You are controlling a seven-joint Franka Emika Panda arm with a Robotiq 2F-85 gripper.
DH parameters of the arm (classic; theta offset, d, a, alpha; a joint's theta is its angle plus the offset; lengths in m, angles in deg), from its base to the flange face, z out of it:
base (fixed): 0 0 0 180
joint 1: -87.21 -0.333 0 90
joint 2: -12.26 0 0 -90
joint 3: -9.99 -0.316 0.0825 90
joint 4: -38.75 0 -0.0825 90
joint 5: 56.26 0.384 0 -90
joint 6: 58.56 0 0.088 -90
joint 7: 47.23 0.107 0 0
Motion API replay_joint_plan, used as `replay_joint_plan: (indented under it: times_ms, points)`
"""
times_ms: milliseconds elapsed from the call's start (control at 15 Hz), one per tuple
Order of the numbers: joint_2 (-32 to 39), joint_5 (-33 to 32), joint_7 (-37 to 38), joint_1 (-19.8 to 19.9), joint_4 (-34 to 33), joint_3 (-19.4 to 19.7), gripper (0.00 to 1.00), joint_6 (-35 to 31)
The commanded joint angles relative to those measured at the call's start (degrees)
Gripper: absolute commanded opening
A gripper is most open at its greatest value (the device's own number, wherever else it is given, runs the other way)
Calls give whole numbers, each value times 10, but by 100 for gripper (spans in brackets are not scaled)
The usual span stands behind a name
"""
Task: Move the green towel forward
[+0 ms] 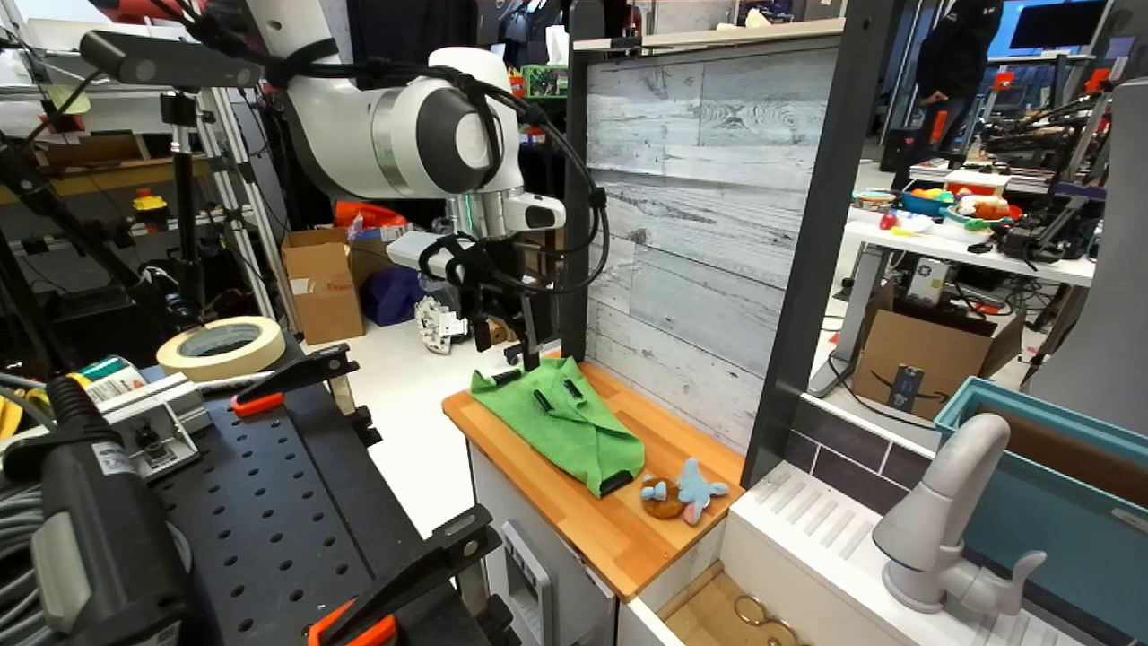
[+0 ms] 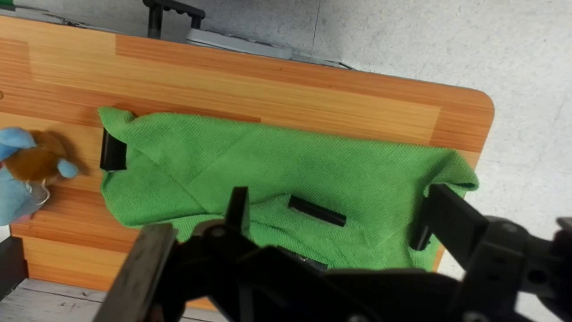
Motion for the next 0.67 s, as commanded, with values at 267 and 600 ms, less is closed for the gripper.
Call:
replay_joint_plan:
  times_ms: [267,600]
  points:
    - [13,5,18,-58,-13,58,100,-11]
    - [48,8,11,-75,-39,70,100,-30]
